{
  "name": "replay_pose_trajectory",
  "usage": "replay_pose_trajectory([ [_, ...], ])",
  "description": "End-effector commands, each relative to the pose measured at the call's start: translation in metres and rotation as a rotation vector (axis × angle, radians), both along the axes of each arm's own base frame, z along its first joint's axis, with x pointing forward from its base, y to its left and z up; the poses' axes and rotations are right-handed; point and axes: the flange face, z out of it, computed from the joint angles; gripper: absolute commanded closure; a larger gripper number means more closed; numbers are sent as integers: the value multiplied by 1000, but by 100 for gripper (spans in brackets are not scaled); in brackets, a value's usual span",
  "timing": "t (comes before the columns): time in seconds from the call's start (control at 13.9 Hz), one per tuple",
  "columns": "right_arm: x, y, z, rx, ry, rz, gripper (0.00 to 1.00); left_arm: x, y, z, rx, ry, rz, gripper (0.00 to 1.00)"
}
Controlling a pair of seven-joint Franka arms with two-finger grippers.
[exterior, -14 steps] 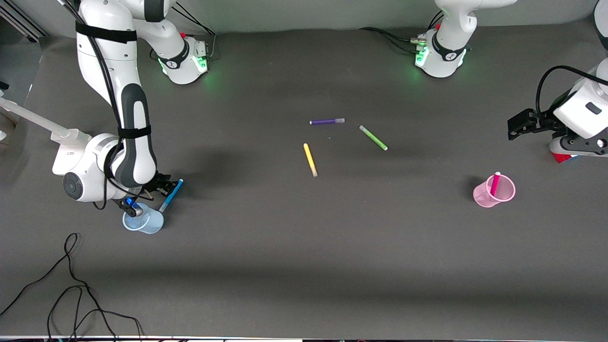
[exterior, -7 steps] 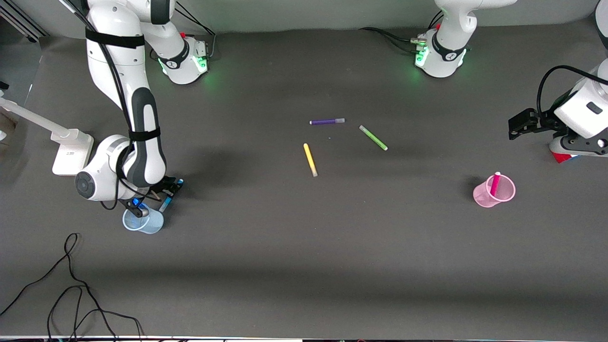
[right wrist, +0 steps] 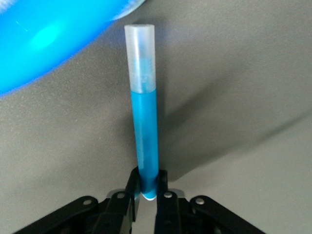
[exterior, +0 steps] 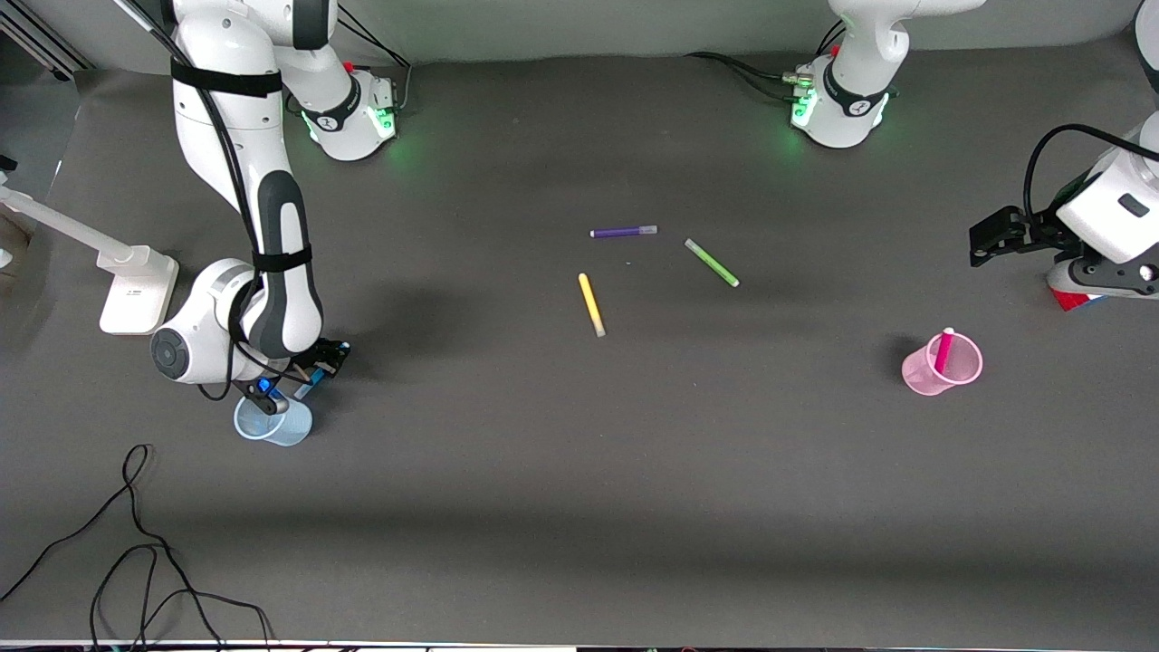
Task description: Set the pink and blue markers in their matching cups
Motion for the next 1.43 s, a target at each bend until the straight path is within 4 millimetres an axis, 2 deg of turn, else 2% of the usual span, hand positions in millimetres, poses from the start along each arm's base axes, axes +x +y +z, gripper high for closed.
replay_pose_trajectory([
  [0.0,2,16,27,63,5,-8,100,-3,-2,6,-24,-19,-10,0],
  [0.07,5,18,43,73,29,-22,100,-3,-2,7,-24,-20,-10,0],
  [0.22,22,33,90,63,99,-35,100,-3,-2,6,-24,-17,-10,0],
  [0.36,40,38,150,95,160,-54,100,-3,-2,7,-24,-22,-10,0],
  [0.43,49,33,180,114,164,-51,100,-1,-2,4,-24,-19,-10,0],
  [0.5,56,20,204,131,163,-60,100,-1,-2,5,-24,-20,-10,0],
  [0.65,63,-9,232,170,175,-68,100,-2,-3,5,-24,-17,-11,0],
  [0.72,65,-45,234,195,182,-107,100,-1,-2,6,-24,-19,-10,0],
  [0.86,71,-77,225,281,192,-127,100,-1,-3,7,-24,-22,-11,0],
  [0.93,76,-85,215,302,214,-127,100,-1,-3,7,-24,-20,-11,0],
  [1.22,86,-95,177,394,260,-135,100,-1,-3,7,-24,-19,-11,0],
  [1.36,89,-84,167,410,275,-113,100,-1,-3,7,-24,-19,-11,0],
])
